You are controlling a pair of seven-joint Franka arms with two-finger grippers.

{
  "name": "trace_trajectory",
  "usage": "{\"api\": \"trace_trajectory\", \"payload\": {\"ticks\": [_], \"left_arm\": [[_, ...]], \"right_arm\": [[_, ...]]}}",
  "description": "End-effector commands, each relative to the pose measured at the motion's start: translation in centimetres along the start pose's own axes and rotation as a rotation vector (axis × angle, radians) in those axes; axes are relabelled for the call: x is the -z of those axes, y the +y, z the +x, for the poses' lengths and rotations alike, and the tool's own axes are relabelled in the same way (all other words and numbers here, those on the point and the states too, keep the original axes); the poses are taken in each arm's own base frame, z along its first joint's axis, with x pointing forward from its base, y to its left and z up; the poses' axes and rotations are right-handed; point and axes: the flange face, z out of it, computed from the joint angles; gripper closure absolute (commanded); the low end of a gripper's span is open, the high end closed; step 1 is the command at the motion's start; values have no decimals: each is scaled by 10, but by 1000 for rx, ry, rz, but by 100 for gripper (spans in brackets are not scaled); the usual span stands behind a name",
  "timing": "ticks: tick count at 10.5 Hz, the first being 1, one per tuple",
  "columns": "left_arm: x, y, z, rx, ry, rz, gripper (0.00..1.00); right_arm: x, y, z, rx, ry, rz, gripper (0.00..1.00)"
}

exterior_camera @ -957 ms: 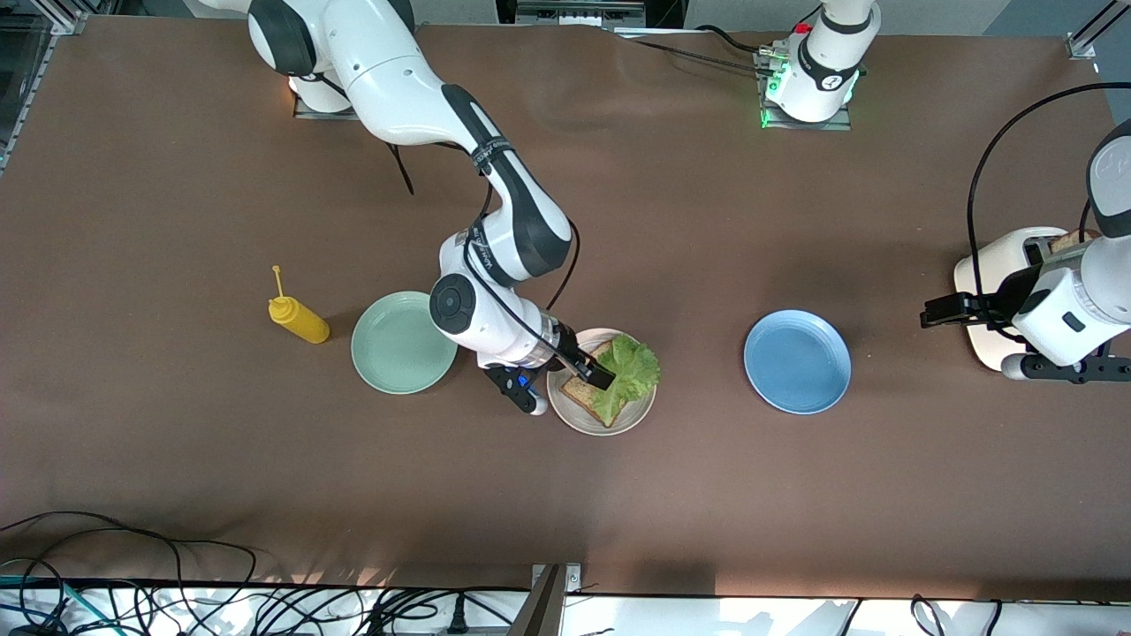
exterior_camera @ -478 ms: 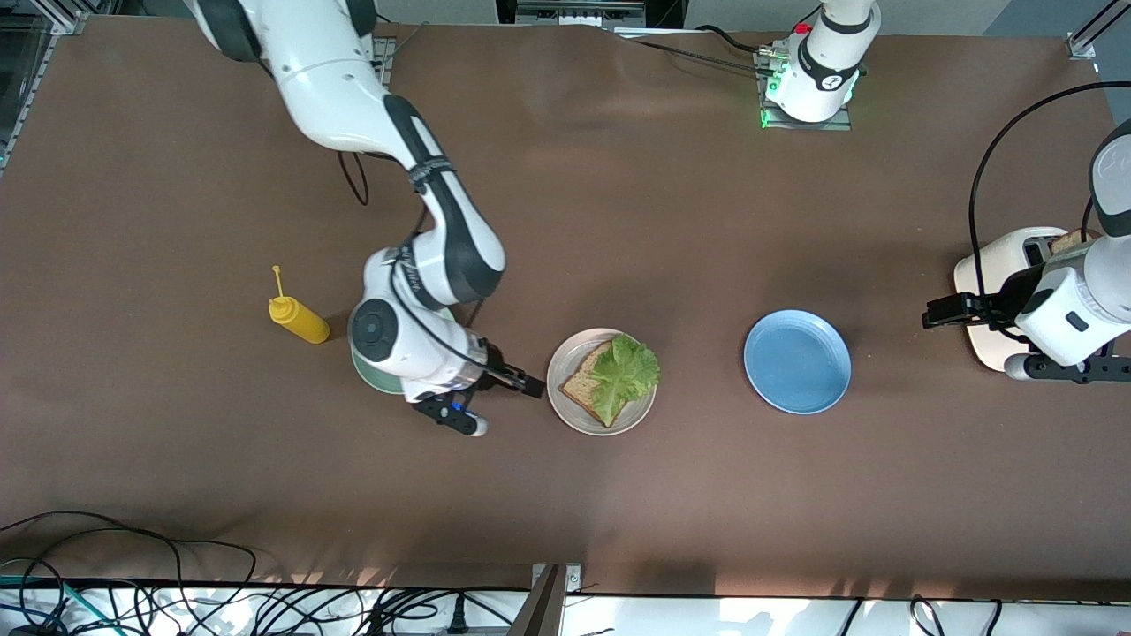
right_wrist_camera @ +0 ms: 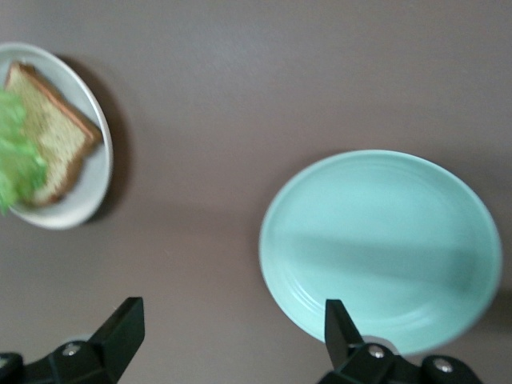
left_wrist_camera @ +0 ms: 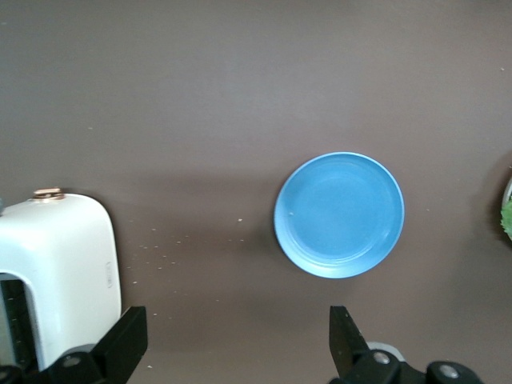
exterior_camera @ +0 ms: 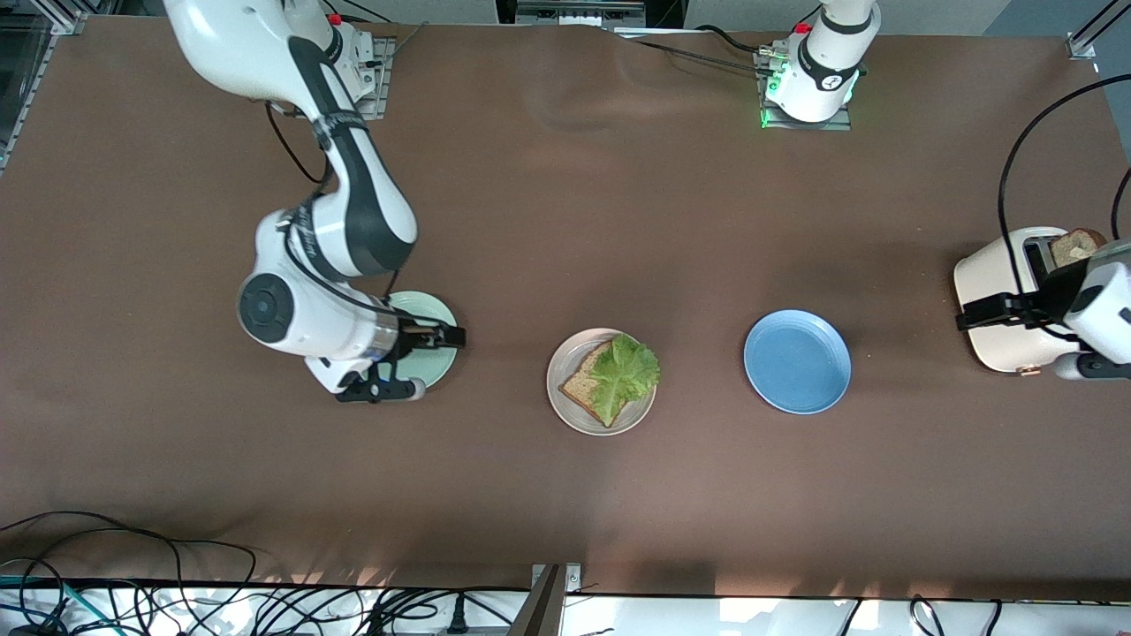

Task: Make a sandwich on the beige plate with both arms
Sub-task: 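Withdraw the right gripper toward the yellow mustard bottle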

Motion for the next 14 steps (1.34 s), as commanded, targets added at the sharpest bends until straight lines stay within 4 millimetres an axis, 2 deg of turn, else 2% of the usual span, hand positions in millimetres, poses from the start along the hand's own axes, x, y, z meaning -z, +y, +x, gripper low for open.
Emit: {"api": "trace_trajectory", "payload": {"ticks": [1,4,5,6,7,8,10,11,13,14], "left_arm": [[12,-46,-8,-22,12,26,0],[16,-93,-17,-12,16,24,0],[15,-114,-20,15,16,20,0],[12,-136,-24,40,13,14,0],[4,-146,-22,21,4,10,0],[-1,-164,-26,-2,-3,5,0],[-7,-209,-38,-19,-9,2,0],[-17,-223,-40,-19,-22,-8,0],[-34,-242,-42,-21,-72,53,0],[-41,-246,-40,-34,-100,96,0]], "right_arm": [[37,37,-61,202,-48,-23,0],[81,90,-94,479,-98,-86,0],[92,114,-98,591,-103,-73,0],[98,148,-100,686,-109,-51,0],[99,176,-103,765,-114,-30,0],[95,200,-106,840,-122,-12,0],[94,233,-111,974,-119,14,0],[96,245,-112,1044,-111,20,0],[83,277,-109,1231,-77,57,0],[78,282,-108,1338,-5,119,0]]}}
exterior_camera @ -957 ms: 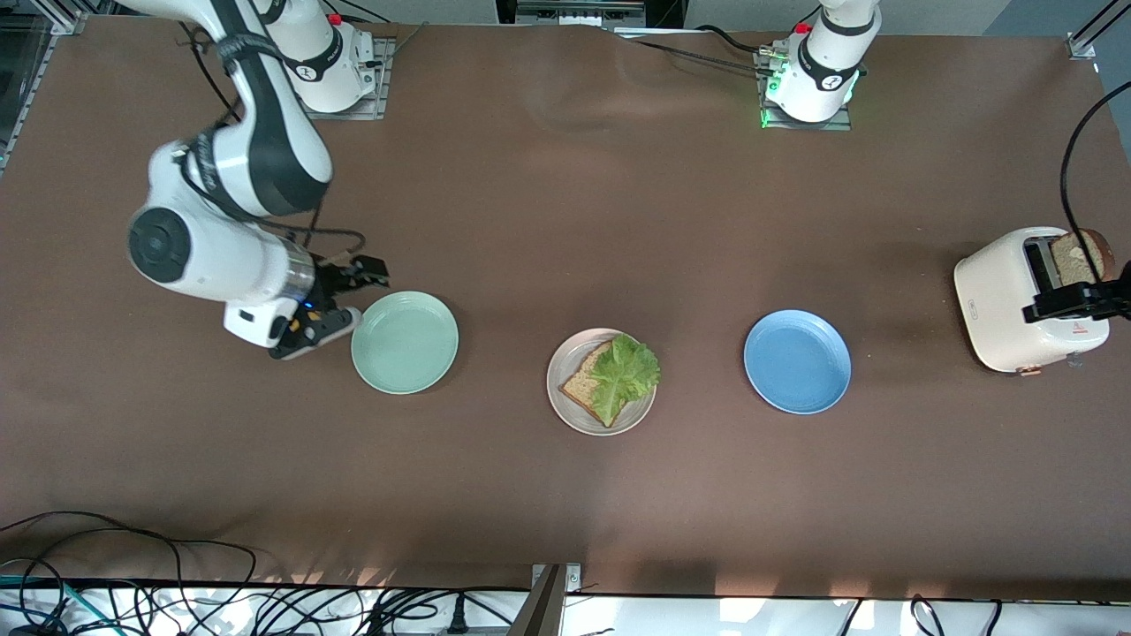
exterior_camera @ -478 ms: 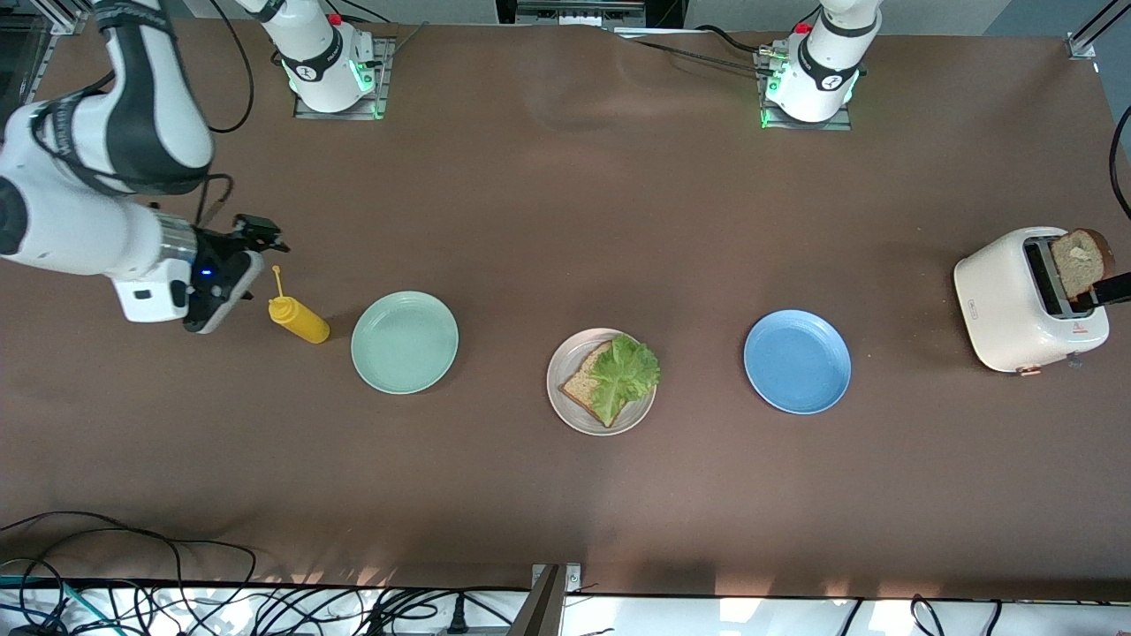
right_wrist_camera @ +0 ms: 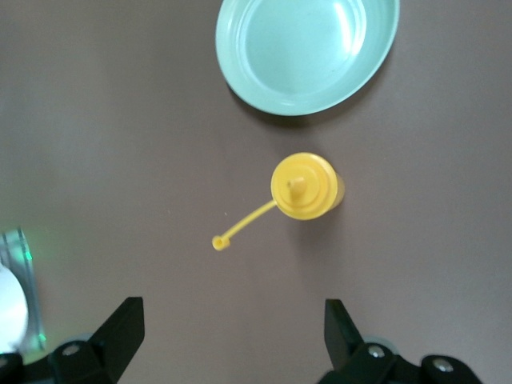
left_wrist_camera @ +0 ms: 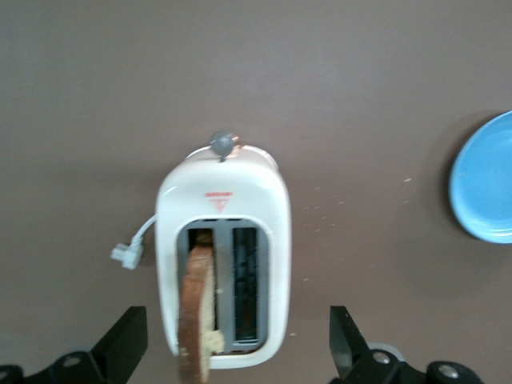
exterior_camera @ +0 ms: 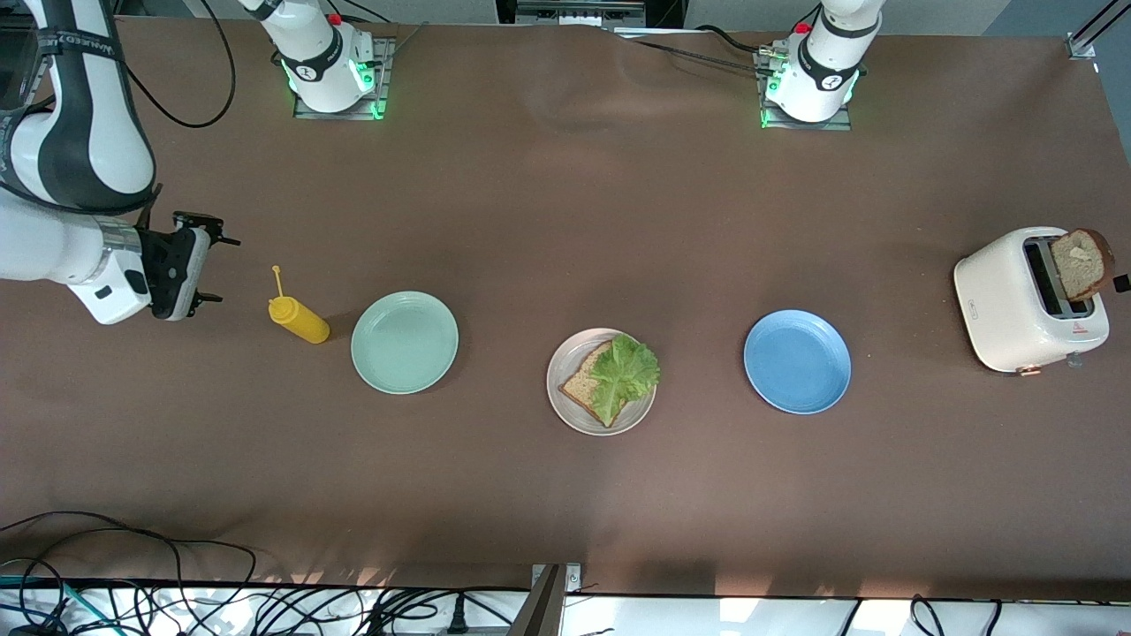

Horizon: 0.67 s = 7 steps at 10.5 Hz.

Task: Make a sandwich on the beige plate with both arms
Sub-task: 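Grasp the yellow mustard bottle with the right gripper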

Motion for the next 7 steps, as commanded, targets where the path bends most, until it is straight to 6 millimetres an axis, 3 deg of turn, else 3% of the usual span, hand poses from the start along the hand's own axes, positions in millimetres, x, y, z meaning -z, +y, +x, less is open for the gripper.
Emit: {"api": "trace_trajectory", "payload": {"ticks": [1,4,5,7], "left_arm": [[-12,-2,6,-40,-40,65,0],[-17,-4,6,-35,-43,52,0],[-27,-7,5,-31,-58,40,0],[-48,-19,3,-16,-91,18,0]], "right_arm": [[-20,11,-13,234,145,9,0],[-67,36,-54,327,294,32,0],[-84,43,-71,346,332,28,0],[-125,63,-81,381,442,24,0]]}}
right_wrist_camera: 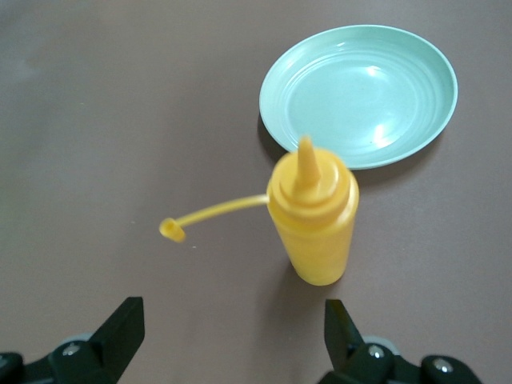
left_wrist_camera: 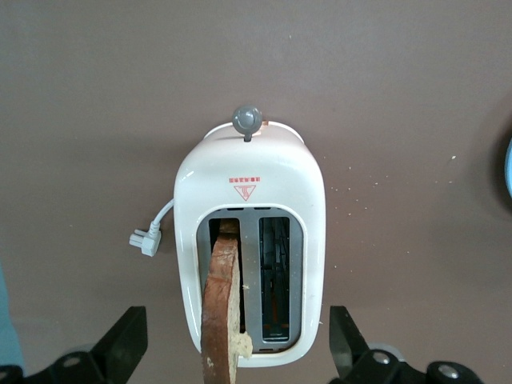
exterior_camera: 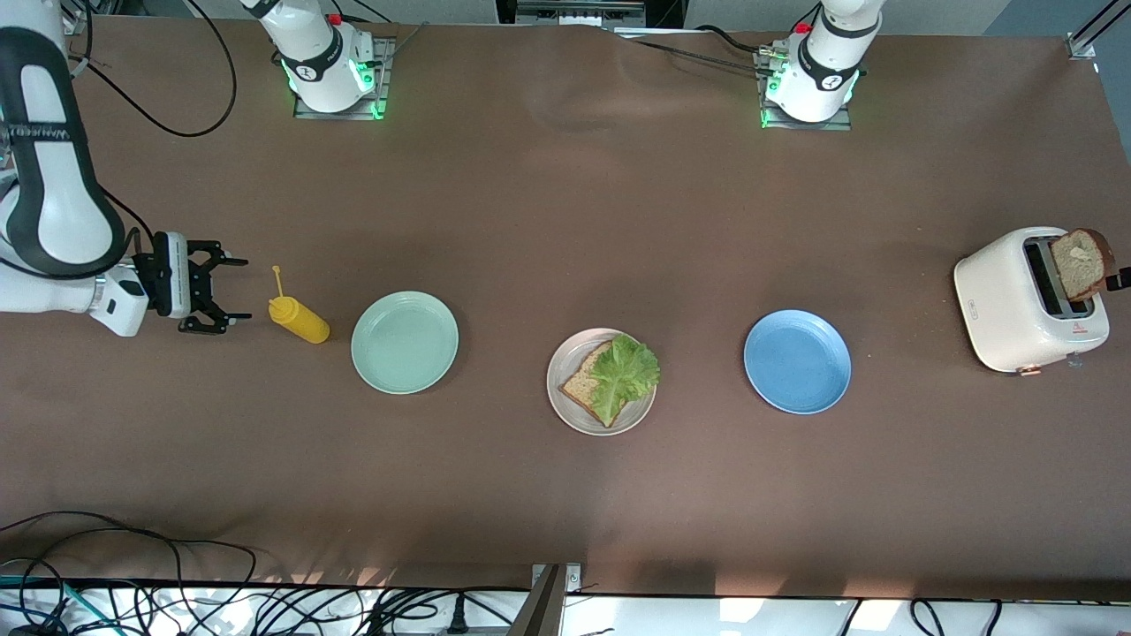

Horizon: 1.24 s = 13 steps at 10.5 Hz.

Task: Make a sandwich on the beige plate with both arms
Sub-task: 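Grasp the yellow mustard bottle with the right gripper, then lift the mustard bottle and carry it toward the beige plate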

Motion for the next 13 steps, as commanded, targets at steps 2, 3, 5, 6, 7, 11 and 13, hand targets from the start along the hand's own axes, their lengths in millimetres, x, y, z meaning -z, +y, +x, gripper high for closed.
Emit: {"api": "trace_trajectory", "payload": {"ticks": [2,3,5,6,7,11,13], "left_arm": [[-29,-14,0,-1,-54,-3,0],[-36,-15,-1,2,-77,-12,0],[-45,-21,-7,11,-106,-29,4],[-50,-25,-11,17,-127,-38,4],[-54,-25,-13,20,-137,-42,4],[-66,-29,-20,19,-210,-11,4],[-70,-27,-19,17,-217,-16,15]], "right_arm": [[-47,27,-35,75,150,-27,0],[-56,28,-38,75,175,-31,0],[-78,30,-47,51,233,-36,0],[-89,31,-51,58,263,-43,0],[-97,35,-56,51,285,-53,0],[-109,37,-58,24,312,-48,19],[-113,40,-52,28,315,-44,68]]}}
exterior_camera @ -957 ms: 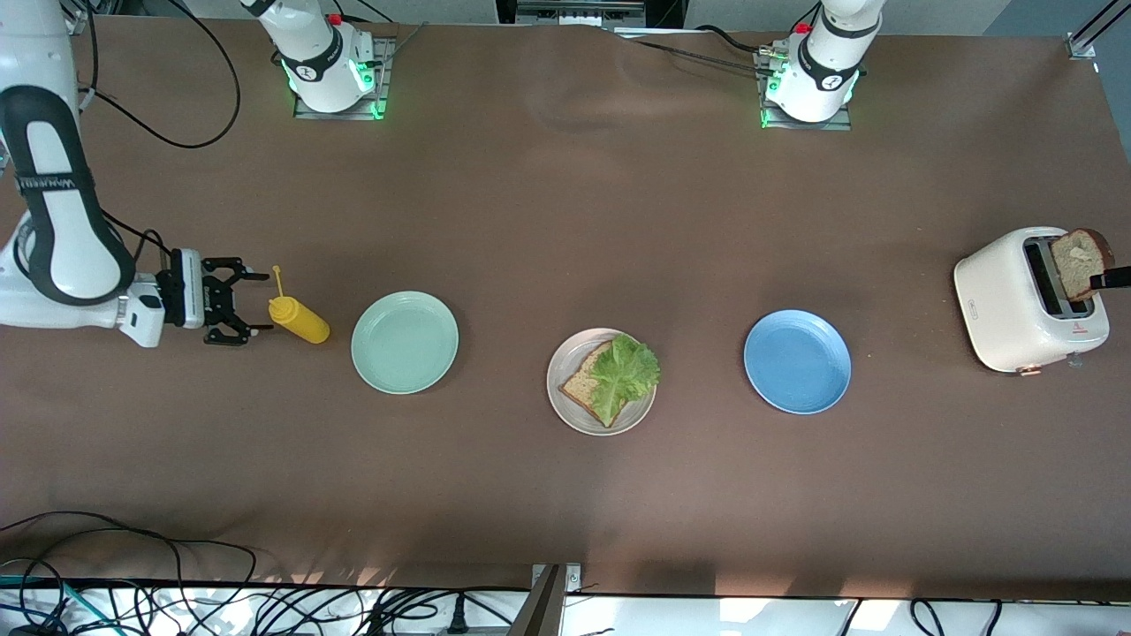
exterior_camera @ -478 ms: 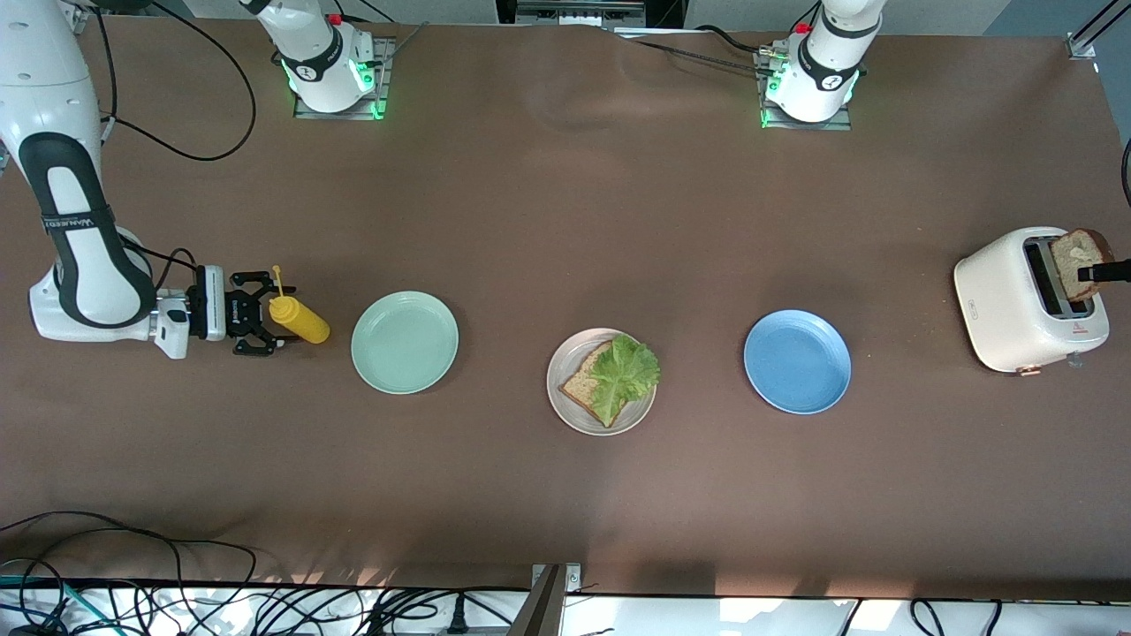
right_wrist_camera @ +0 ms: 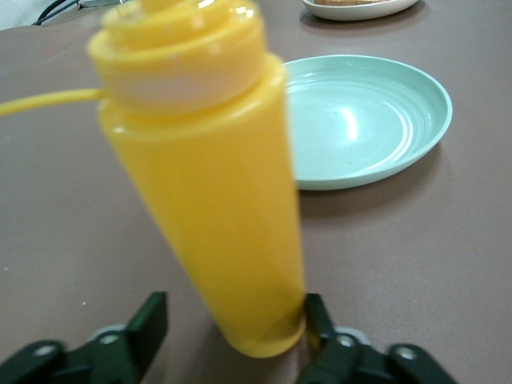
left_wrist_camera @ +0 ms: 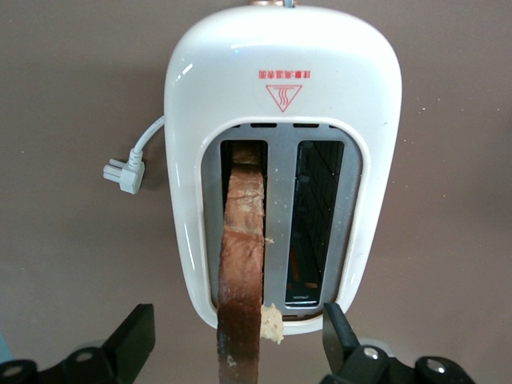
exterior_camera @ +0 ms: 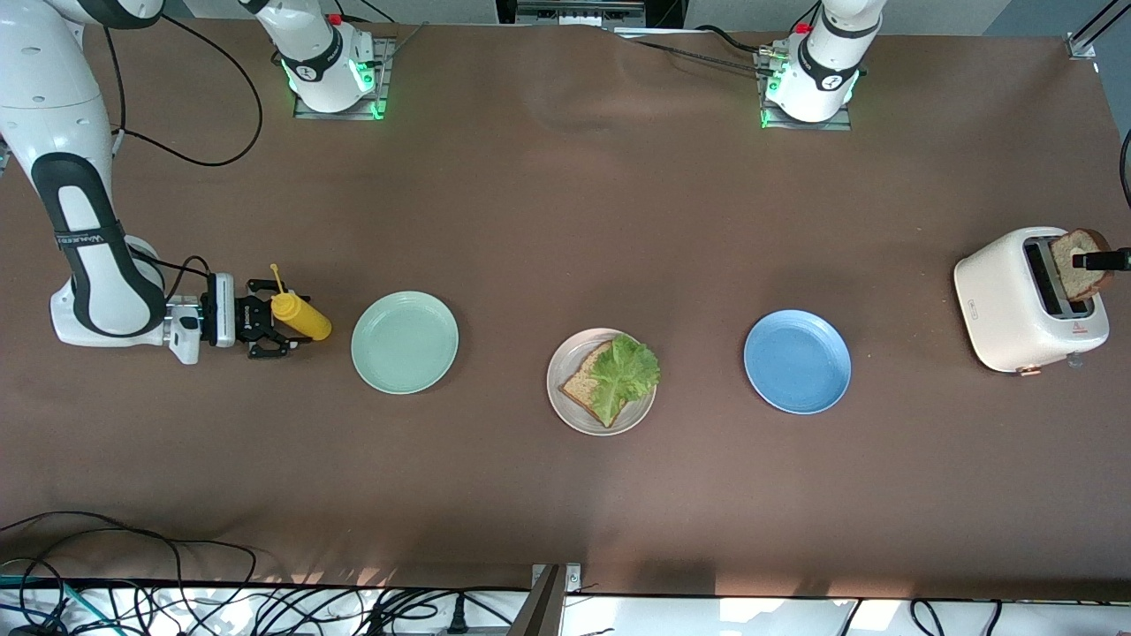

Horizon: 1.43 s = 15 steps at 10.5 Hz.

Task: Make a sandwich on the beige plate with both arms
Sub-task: 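Lift the mustard bottle and carry it toward the beige plate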

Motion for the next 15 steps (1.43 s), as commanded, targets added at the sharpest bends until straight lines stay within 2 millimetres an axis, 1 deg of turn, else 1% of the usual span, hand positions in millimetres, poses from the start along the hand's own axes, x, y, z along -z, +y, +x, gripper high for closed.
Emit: {"api": "trace_trajectory", "payload": {"ticks": [1,2,3,4,5,6,7,8,9,10,11,12,13,15], "left_arm": [[-2,2,-2,-12,-27,31,26],[-1,4,-1,-14,-25,31,27],[-1,4,-2,-14,-25,32,27],[-1,4,-1,-14,-24,33,27],[-1,5,-1,-15,-25,33,29],[-1,5,-1,-15,-25,33,41],[0,5,-2,-15,-24,34,49],[1,4,-2,-16,-23,34,57],[2,5,-2,-16,-20,34,66],[3,4,-2,-14,-19,36,74],[4,5,-2,-15,-18,38,83],[5,5,-3,-16,-16,39,92],[6,6,-2,-20,-15,40,100],[7,6,-2,-26,-14,42,100]], "right_arm": [[-2,7,6,5,19,-12,96],[-5,10,12,9,19,-14,100],[-2,13,20,4,6,-22,100],[9,19,39,8,-28,-40,100],[20,23,64,2,-89,-37,100],[28,22,91,-34,-158,-34,100],[35,21,121,-85,-244,-63,100],[34,24,162,-99,-355,-81,100],[30,22,190,-177,-447,-84,100],[18,21,220,-250,-536,-107,100],[7,21,253,-287,-606,-145,100],[-4,22,276,-327,-670,-175,100],[-23,21,294,-346,-711,-185,100],[-65,21,342,-331,-768,-209,100]]}}
